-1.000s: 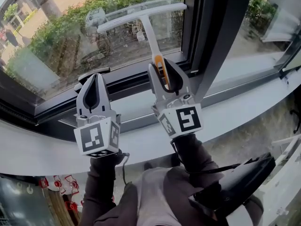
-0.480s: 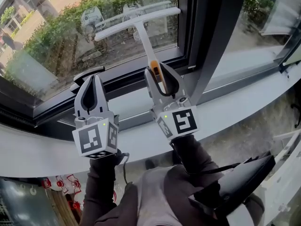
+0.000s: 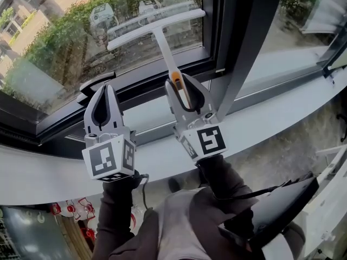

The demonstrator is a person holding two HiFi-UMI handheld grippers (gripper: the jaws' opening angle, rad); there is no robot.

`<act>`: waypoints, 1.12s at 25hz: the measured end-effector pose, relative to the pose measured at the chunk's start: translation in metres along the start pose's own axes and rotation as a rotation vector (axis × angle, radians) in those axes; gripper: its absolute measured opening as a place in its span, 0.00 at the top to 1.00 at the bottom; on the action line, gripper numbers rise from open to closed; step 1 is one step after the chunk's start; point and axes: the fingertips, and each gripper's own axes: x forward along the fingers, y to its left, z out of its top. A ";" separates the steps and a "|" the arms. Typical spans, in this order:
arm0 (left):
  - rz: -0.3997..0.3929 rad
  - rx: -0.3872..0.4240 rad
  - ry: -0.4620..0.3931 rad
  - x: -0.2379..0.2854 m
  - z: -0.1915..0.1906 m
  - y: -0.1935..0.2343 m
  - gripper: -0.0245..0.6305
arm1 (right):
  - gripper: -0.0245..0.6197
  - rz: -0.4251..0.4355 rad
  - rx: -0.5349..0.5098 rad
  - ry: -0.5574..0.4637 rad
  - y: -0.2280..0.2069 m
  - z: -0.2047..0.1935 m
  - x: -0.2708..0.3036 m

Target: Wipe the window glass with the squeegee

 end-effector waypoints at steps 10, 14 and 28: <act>-0.013 0.002 0.028 0.003 -0.012 -0.006 0.96 | 0.76 -0.008 0.018 0.035 -0.003 -0.020 -0.011; -0.016 0.005 0.038 0.004 -0.015 -0.008 0.96 | 0.76 -0.009 0.026 0.045 -0.005 -0.027 -0.015; -0.034 0.007 0.067 0.006 -0.027 -0.015 0.96 | 0.76 -0.024 0.059 0.104 -0.007 -0.056 -0.031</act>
